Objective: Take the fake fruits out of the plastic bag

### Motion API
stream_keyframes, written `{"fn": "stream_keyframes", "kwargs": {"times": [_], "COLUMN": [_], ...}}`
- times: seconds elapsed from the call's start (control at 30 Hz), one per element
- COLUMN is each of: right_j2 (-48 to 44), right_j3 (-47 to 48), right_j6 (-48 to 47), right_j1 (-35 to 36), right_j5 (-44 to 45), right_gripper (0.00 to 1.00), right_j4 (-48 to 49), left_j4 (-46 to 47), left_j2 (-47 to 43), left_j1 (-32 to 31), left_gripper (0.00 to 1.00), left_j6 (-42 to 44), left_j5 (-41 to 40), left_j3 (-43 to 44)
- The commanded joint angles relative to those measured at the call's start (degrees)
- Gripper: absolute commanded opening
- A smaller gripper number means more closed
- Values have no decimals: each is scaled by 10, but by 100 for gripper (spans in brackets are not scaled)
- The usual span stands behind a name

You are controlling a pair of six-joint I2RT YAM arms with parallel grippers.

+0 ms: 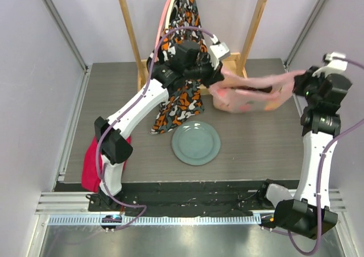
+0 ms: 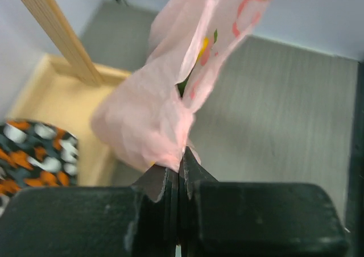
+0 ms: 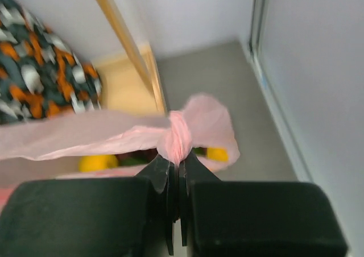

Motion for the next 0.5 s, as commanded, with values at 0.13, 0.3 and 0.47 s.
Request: {"fn": "stream_keyframes", "kwargs": {"times": [0.13, 0.3, 0.47], "right_j2": [-5, 2, 5], "right_j3": [-100, 46, 212], "right_j6": [-166, -226, -256], "right_j1": [-3, -1, 5], "right_j5": [18, -92, -278], "right_gripper": [34, 57, 95], "right_j4": [-237, -344, -391], "left_j4": [-60, -43, -14], "left_j2": [-82, -114, -147], "left_j1": [-26, -47, -47], "left_gripper": [0, 0, 0], "left_j6": [-39, -74, -208], "left_j5": [32, 2, -86], "left_j3": [-201, -252, -271]}}
